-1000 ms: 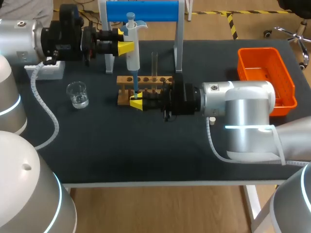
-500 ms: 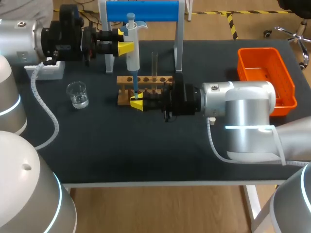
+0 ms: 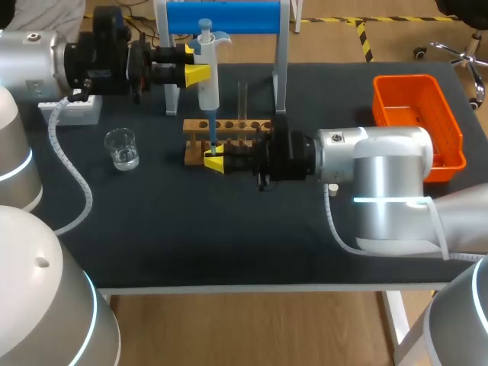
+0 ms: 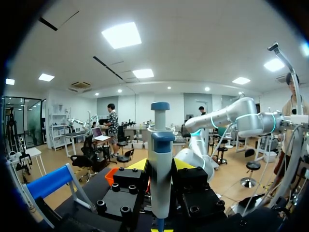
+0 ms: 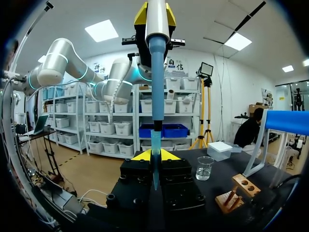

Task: Invert the test tube, pick up the pipette, mount the tip to pipette, aspirate from beaker and dispense into the tube, eject the tip, return the pipette, and cap with the stopper.

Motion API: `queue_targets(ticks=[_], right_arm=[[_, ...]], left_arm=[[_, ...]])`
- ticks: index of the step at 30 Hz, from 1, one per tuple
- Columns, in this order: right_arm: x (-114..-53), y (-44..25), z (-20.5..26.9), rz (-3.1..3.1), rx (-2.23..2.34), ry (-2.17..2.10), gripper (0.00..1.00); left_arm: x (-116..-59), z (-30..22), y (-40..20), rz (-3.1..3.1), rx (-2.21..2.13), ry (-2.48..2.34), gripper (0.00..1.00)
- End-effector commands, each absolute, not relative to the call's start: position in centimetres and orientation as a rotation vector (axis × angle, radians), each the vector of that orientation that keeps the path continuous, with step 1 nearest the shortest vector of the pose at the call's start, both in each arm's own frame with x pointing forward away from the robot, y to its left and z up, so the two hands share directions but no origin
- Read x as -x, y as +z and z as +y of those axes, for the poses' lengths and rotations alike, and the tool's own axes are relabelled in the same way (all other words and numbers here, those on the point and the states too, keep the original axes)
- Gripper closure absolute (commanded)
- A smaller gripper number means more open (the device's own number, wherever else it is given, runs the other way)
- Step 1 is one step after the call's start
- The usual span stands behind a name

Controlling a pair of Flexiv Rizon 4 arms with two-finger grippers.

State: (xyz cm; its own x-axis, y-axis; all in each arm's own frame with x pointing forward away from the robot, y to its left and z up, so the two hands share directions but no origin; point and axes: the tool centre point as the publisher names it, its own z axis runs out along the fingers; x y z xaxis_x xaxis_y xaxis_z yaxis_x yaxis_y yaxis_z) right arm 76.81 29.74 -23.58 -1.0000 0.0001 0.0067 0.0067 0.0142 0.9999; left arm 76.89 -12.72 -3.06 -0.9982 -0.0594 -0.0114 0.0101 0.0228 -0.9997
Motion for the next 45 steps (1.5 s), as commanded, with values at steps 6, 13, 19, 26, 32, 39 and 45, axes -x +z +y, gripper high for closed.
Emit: queue_targets(ticks=[6,13,19,26,32,39,45], right_arm=[[-76.67,-23.60,29.41,-2.240,0.025,-2.203,1.00],[-76.71,-23.68,29.39,-2.239,0.025,-2.203,1.00],[-76.70,-23.70,29.41,-2.242,0.026,-2.198,1.00],[-76.64,-23.77,29.39,-2.243,0.027,-2.198,1.00],[-76.59,-23.33,29.35,-2.244,0.018,-2.207,1.00],[-76.61,-22.86,29.29,-2.248,0.011,-2.214,1.00],[-76.61,-23.36,29.28,-2.250,0.014,-2.206,1.00]], left_arm=[[-76.83,-12.70,-3.26,2.209,0.055,-2.161,1.00],[-76.83,-12.70,-3.26,2.209,0.055,-2.161,1.00],[-76.83,-12.70,-3.26,2.209,0.055,-2.161,1.00],[-76.83,-12.70,-3.26,2.209,0.055,-2.161,1.00],[-76.83,-12.70,-3.26,2.209,0.055,-2.161,1.00],[-76.83,-12.70,-3.26,2.209,0.055,-2.161,1.00],[-76.83,-12.70,-3.26,2.209,0.055,-2.161,1.00]])
